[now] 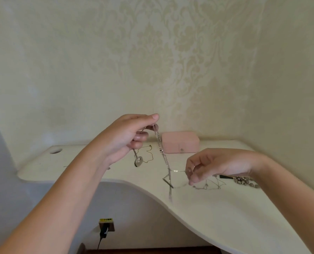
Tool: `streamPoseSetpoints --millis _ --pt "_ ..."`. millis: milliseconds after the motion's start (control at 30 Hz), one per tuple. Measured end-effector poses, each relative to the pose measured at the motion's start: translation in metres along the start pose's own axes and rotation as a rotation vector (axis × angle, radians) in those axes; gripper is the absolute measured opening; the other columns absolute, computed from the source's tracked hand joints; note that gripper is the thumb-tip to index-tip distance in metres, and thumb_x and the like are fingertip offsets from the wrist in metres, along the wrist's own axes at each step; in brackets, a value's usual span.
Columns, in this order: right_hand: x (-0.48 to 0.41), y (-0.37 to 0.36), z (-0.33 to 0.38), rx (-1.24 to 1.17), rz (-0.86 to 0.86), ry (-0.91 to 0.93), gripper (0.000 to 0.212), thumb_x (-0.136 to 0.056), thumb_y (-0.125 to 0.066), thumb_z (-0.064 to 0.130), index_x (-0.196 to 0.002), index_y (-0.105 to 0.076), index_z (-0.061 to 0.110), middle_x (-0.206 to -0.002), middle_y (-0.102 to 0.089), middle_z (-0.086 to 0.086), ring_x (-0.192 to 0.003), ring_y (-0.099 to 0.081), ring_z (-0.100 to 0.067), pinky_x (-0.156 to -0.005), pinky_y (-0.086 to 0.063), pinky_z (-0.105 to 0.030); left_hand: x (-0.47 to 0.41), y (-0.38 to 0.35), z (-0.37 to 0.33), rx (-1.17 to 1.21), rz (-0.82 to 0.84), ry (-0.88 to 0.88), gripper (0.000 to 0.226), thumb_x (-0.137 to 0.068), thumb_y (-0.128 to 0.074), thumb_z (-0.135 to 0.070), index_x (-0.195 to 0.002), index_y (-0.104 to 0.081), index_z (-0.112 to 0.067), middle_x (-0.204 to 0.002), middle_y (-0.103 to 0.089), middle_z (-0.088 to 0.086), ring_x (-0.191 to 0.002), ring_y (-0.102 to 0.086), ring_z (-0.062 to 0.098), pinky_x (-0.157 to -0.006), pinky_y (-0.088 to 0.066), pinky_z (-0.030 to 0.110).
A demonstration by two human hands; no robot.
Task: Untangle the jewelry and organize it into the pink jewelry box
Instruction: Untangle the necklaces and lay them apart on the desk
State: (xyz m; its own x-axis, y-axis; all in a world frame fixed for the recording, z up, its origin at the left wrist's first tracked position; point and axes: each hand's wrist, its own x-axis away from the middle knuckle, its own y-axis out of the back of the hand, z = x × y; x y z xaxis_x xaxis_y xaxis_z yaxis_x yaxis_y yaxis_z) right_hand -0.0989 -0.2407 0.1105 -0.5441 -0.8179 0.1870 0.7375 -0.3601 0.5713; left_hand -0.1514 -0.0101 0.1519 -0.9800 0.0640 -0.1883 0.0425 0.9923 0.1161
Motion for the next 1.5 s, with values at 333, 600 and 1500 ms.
streamPoseSetpoints --millis 333,600,1500 --pt "-0.031 -0.026 0.044 -0.485 -0.321 0.321 0.027 -0.07 -0.067 0.032 -0.089 -0.071 0.013 -0.099 -0.072 -0.006 -0.102 -0.066 -0.019 -0.1 -0.046 -0.03 0.015 0.001 -0.011 -0.292 0.022 -0.032 0.028 -0.088 -0.06 -0.032 -0.069 -0.061 -0.013 -0.057 -0.051 -0.007 -0.042 -0.026 0.006 -0.039 -0.02 0.014" --pt "-0.034 -0.036 0.041 -0.602 -0.233 0.378 0.023 -0.082 -0.063 0.02 -0.059 -0.063 0.016 -0.048 -0.049 0.001 -0.046 -0.046 -0.012 -0.072 -0.05 -0.025 0.022 0.009 -0.008 -0.323 -0.057 -0.025 0.027 -0.091 -0.058 -0.03 -0.069 -0.056 -0.015 -0.044 -0.025 -0.011 -0.041 -0.018 0.008 -0.038 -0.015 0.015" --pt "-0.022 -0.02 -0.044 -0.591 -0.965 0.163 0.013 -0.088 -0.059 0.007 -0.088 -0.071 0.012 -0.076 -0.067 -0.002 -0.071 -0.062 -0.012 -0.077 -0.055 -0.018 0.042 0.073 0.078 0.777 0.711 0.202 0.039 -0.103 -0.015 -0.009 -0.132 -0.039 0.001 -0.05 -0.029 -0.006 -0.043 -0.018 0.005 -0.041 -0.016 0.02"
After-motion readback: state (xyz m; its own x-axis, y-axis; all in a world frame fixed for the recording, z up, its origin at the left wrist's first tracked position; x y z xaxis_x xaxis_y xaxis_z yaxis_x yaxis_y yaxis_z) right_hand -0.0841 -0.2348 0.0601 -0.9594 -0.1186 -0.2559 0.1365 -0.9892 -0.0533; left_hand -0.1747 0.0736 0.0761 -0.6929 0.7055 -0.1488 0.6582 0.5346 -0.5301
